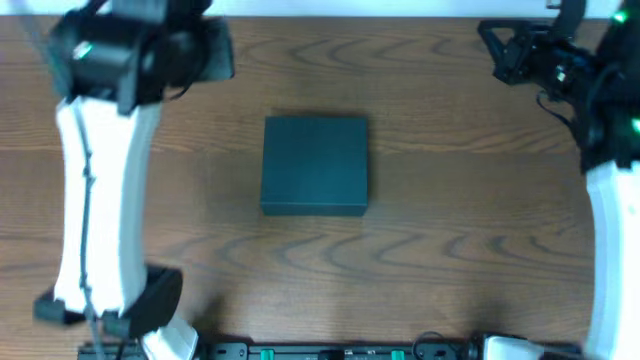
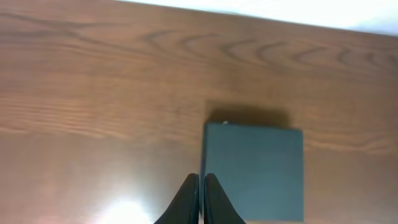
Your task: Pack container
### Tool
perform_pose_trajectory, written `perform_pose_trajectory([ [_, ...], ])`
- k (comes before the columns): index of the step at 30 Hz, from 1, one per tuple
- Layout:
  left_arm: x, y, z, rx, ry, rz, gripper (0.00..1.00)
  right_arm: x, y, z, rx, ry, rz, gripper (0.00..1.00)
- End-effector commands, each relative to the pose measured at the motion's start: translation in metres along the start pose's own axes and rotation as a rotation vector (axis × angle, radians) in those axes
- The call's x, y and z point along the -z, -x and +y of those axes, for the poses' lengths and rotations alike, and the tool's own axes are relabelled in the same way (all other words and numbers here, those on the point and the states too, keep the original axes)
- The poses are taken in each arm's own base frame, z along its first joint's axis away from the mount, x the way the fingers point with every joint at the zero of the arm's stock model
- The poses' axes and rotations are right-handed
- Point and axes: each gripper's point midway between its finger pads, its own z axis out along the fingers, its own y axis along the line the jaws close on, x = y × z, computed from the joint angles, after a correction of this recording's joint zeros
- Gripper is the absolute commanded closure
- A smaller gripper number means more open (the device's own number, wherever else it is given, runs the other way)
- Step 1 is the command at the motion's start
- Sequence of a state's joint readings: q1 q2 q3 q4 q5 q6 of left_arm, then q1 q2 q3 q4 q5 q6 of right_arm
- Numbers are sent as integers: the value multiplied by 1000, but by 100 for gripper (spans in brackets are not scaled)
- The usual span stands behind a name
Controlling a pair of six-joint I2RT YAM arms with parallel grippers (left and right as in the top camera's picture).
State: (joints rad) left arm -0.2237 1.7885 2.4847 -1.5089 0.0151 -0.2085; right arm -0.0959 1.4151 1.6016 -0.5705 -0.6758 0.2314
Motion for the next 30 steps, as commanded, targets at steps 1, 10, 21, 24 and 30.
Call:
perform_pose_trajectory([
  [1, 47, -13, 15, -27, 38, -59, 94, 18, -1, 36, 116, 18, -14, 98],
  [10, 156, -63, 35, -34, 7, -219, 94, 61, -70, 69, 117, -84, 193, 98],
  [21, 177, -100, 46, -29, 1, -220, 5, 72, -82, 65, 97, -123, 236, 1],
  [24, 177, -100, 45, -29, 0, -220, 5, 72, -83, 65, 95, -123, 239, 1],
  [30, 177, -100, 45, -29, 0, -220, 5, 72, -83, 65, 95, -123, 239, 1],
])
